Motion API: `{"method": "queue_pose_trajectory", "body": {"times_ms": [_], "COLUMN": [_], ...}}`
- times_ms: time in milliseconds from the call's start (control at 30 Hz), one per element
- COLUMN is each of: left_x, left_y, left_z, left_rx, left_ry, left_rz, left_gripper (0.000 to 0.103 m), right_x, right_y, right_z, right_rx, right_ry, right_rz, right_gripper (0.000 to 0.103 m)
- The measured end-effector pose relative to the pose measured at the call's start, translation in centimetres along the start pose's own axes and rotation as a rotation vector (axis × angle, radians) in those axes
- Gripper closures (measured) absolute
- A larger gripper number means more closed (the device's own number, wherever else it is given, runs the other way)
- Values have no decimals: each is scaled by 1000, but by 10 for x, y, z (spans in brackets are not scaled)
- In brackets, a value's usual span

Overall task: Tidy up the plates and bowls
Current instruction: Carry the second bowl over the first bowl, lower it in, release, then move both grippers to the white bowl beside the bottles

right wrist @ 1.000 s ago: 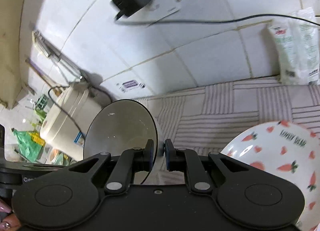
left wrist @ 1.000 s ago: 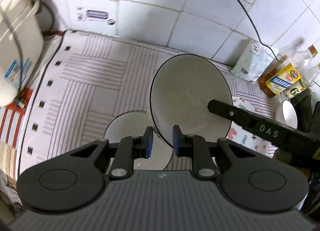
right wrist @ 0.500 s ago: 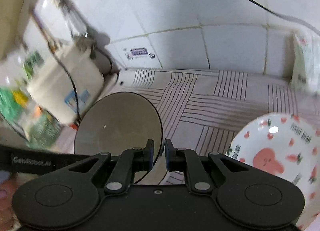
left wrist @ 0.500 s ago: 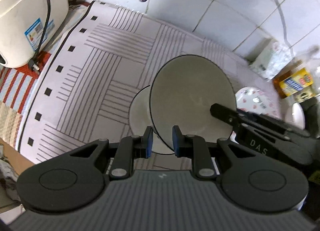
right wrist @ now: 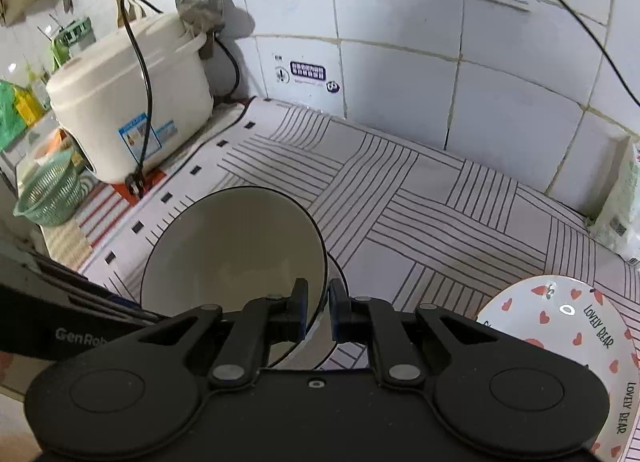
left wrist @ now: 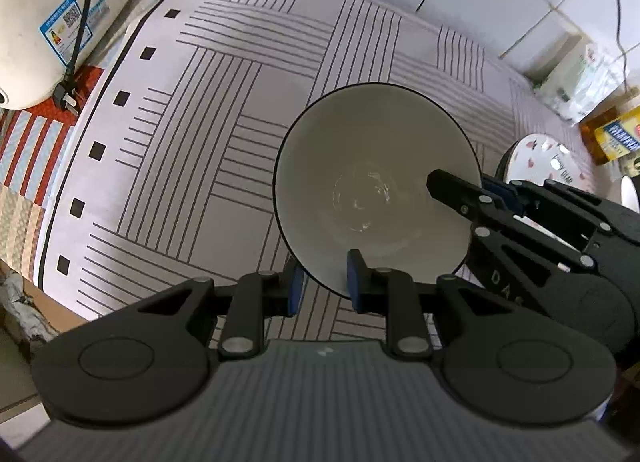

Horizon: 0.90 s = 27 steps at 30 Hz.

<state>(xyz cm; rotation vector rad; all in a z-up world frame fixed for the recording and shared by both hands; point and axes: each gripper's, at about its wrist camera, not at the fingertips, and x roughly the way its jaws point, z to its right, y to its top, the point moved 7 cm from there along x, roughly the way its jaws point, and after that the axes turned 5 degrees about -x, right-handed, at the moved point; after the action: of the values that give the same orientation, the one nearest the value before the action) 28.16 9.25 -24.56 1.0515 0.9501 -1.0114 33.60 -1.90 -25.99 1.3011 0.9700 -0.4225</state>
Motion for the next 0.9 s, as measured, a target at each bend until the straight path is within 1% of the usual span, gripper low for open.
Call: {"method": "queue_pose_trajectory", "body": {"times_ms": [133, 267, 367, 467, 500, 533, 600, 667, 767, 800, 833, 867, 900], "left_x": [7, 13, 15, 14, 13, 11, 9, 6, -2, -5, -9, -13, -17], "left_y": [4, 5, 6, 6, 5, 5, 5, 6, 6, 5, 2, 0, -3], "left_z": [2, 4, 4, 4, 4, 6, 6, 7, 11, 13, 15, 18, 20], "left_rx": [-2, -13, -12, -10, -12, -18, -13, 6, 31, 49, 77, 99, 123], "left_ry": [12, 13, 16, 18, 17, 12, 26, 30, 23, 33, 55, 69, 79], "left_rz": [-32, -57, -63, -66, -69, -70, -59, -52, -50, -54, -59, -59, -55], "left_gripper": [80, 78, 76, 75, 72, 71, 70, 68, 61, 56, 53, 52, 52], "right_x": [6, 11, 15, 17, 18, 18, 17, 15, 4, -1, -7, -14, -20], "right_y": [-1, -2, -4, -4, -4, -5, -5, -6, -5, -4, -3, -3, -2], "right_z": [-2, 1, 2, 3, 2, 1, 1, 4, 9, 10, 11, 12, 13], "right_rx": [-47, -57, -61, -97, -109, -119, -108, -69, -32, -20, -8, 5, 12], "right_ry": [-34, -34, -36, -58, -60, -66, -70, -68, -67, -67, -65, -67, -76], "right_rz": [3, -9, -14, -18, -19, -18, -10, -10, 13, 22, 33, 45, 54], "right_gripper": [89, 89, 90, 90, 90, 88, 88, 87, 87, 85, 81, 77, 69]}}
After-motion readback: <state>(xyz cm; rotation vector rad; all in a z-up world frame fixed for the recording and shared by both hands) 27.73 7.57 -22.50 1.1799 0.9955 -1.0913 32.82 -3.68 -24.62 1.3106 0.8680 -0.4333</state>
